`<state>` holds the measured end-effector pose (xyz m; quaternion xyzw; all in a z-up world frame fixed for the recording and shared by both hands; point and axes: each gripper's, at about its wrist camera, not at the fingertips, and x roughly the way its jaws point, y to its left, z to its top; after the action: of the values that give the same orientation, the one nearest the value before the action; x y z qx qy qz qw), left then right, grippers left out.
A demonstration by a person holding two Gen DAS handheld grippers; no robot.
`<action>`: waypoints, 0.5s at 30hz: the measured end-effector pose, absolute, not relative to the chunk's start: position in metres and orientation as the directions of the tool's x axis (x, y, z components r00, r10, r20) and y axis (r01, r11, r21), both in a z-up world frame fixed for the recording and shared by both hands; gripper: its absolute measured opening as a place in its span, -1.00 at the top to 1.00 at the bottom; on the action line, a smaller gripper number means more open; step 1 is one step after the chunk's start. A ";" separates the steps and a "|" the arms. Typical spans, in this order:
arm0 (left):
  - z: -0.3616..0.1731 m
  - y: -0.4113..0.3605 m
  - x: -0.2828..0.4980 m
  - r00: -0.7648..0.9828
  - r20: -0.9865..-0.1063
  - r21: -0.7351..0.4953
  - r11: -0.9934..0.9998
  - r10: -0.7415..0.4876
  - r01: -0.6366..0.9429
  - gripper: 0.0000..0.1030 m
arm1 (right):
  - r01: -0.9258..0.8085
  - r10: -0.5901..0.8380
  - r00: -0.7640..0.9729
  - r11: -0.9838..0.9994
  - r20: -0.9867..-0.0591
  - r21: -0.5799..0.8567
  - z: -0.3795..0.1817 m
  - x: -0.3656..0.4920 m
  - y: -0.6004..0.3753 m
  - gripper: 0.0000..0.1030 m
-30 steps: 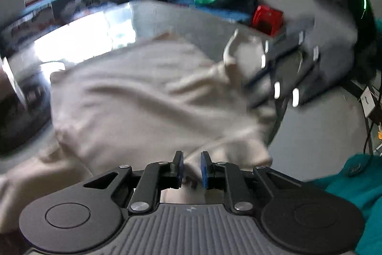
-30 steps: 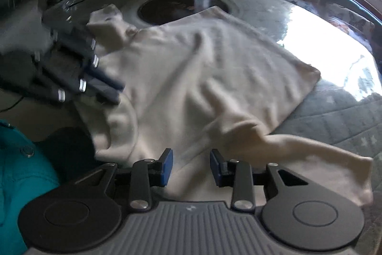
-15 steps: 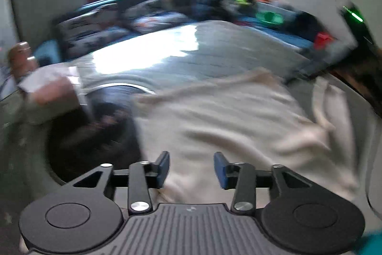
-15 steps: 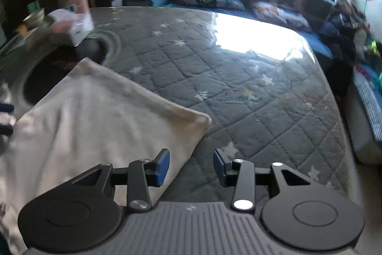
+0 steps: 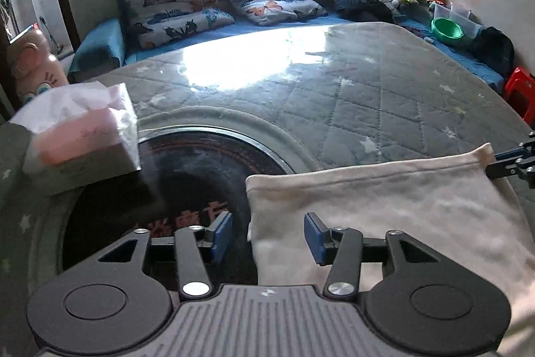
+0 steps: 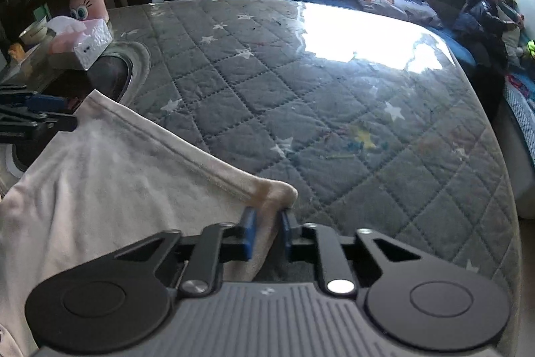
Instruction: Fold clothes
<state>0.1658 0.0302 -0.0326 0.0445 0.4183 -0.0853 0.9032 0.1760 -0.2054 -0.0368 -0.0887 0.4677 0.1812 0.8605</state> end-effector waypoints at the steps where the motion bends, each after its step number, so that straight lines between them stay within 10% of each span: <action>1: -0.035 0.031 0.170 0.633 -0.765 0.004 0.982 -0.120 0.191 0.38 | -0.400 0.228 0.496 0.917 -0.838 0.012 -0.036 0.178 -0.204 0.89; 6: -0.041 0.035 0.181 0.645 -0.757 0.017 0.982 -0.109 0.186 0.89 | -0.428 0.212 0.504 0.903 -0.837 -0.029 -0.031 0.194 -0.195 0.93; 15: -0.030 0.064 0.217 0.687 -0.726 0.059 0.996 -0.005 0.070 0.96 | -0.431 0.162 0.587 0.892 -0.793 -0.137 -0.025 0.262 -0.163 0.93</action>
<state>0.2170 0.0644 -0.0304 0.0409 0.3949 -0.0203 0.9176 0.2620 -0.1628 -0.0251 -0.1594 0.4218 0.1691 0.8764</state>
